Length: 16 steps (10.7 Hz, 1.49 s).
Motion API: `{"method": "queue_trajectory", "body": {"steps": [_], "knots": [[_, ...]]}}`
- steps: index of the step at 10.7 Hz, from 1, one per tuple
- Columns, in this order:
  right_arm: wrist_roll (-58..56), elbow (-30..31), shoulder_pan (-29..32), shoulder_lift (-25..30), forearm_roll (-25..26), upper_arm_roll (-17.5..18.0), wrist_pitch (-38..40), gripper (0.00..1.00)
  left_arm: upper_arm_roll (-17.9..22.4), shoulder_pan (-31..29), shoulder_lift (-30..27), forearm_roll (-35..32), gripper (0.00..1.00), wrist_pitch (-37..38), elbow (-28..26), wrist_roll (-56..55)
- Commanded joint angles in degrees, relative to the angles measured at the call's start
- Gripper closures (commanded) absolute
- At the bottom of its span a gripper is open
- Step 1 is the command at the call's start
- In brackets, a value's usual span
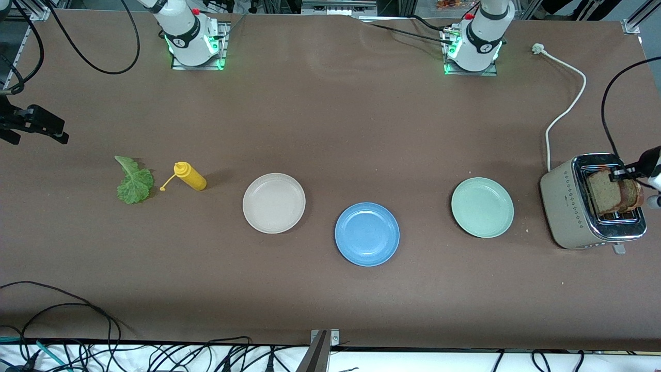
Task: Make sandwich in blue plate with both arms
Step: 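Grasp the bread slice with the left gripper and lift it out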
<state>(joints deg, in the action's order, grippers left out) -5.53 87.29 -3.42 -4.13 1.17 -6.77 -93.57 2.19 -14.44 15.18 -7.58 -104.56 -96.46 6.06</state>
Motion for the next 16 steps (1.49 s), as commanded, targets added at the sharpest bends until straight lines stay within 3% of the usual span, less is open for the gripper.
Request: {"method": "queue_trajectory", "body": {"steps": [1, 7, 13, 16], "knots": [[-0.71, -0.1, 0.08, 0.71, 0.24, 0.09, 0.85, 0.0, -0.35, -0.5, -6.73, 0.99, 1.0, 6.45, -0.23, 2.55], [-0.71, -0.1, 0.08, 0.71, 0.24, 0.09, 0.85, 0.0, -1.14, -0.42, -11.14, 0.99, 1.0, 12.54, 1.1, 2.9], [-0.71, -0.1, 0.08, 0.71, 0.24, 0.09, 0.85, 0.0, -4.04, 0.38, -10.0, 1.25, 1.0, 12.54, 2.06, 2.02], [-0.71, -0.1, 0.08, 0.71, 0.24, 0.01, 0.85, 0.0, -6.15, 1.08, -7.63, 6.42, 1.0, 12.19, 2.42, 1.15]]}}
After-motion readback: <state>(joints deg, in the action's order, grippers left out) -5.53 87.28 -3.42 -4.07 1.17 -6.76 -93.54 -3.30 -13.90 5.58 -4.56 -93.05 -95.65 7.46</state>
